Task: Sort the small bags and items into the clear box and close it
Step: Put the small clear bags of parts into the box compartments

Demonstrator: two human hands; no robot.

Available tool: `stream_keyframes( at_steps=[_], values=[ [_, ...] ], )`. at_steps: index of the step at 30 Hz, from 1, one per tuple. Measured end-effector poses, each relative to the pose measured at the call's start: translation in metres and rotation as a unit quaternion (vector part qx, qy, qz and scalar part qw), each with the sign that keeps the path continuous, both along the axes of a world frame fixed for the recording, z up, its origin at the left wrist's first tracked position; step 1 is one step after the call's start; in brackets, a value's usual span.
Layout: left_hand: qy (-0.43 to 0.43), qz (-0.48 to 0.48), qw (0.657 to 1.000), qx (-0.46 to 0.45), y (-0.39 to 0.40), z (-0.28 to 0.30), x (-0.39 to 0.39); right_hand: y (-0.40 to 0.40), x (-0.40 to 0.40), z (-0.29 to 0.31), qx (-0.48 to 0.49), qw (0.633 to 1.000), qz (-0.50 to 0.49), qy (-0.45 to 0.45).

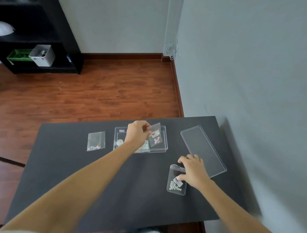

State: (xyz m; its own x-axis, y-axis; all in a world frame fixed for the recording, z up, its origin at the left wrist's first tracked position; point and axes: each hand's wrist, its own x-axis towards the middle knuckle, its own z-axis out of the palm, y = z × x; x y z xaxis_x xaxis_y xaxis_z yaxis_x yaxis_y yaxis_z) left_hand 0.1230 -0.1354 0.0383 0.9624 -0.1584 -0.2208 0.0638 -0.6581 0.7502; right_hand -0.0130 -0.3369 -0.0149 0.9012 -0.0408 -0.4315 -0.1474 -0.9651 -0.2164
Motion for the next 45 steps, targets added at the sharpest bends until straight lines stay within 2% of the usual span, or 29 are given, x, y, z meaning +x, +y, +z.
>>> stream_keyframes(
  at_steps=[4, 12, 22, 30, 34, 39, 45],
  values=[
    [0.004, -0.029, 0.999, 0.042, -0.012, -0.010, 0.009, 0.001, -0.006, -0.007, -0.023, 1.000, 0.003, -0.009],
    [0.009, -0.067, 0.986, 0.153, -0.024, -0.024, 0.011, -0.001, -0.007, -0.014, -0.008, 1.000, -0.017, -0.006],
    [-0.095, -0.158, 0.944, 0.273, -0.032, -0.043, 0.013, 0.000, -0.007, -0.013, -0.007, 0.999, -0.007, -0.035],
    [-0.113, -0.133, 0.958, 0.230, -0.022, -0.049, 0.004, -0.001, -0.010, -0.008, 0.072, 0.996, 0.006, -0.056],
    [-0.153, -0.097, 0.969, 0.168, -0.006, -0.048, -0.002, -0.005, -0.003, 0.005, 0.152, 0.987, -0.036, -0.035],
    [-0.199, -0.062, 0.972, 0.110, 0.032, -0.046, -0.019, -0.008, 0.018, 0.028, 0.239, 0.966, -0.085, -0.055],
    [-0.194, 0.007, 0.975, 0.106, 0.094, -0.040, -0.037, -0.008, 0.062, 0.054, 0.244, 0.959, -0.087, -0.114]
  ],
)
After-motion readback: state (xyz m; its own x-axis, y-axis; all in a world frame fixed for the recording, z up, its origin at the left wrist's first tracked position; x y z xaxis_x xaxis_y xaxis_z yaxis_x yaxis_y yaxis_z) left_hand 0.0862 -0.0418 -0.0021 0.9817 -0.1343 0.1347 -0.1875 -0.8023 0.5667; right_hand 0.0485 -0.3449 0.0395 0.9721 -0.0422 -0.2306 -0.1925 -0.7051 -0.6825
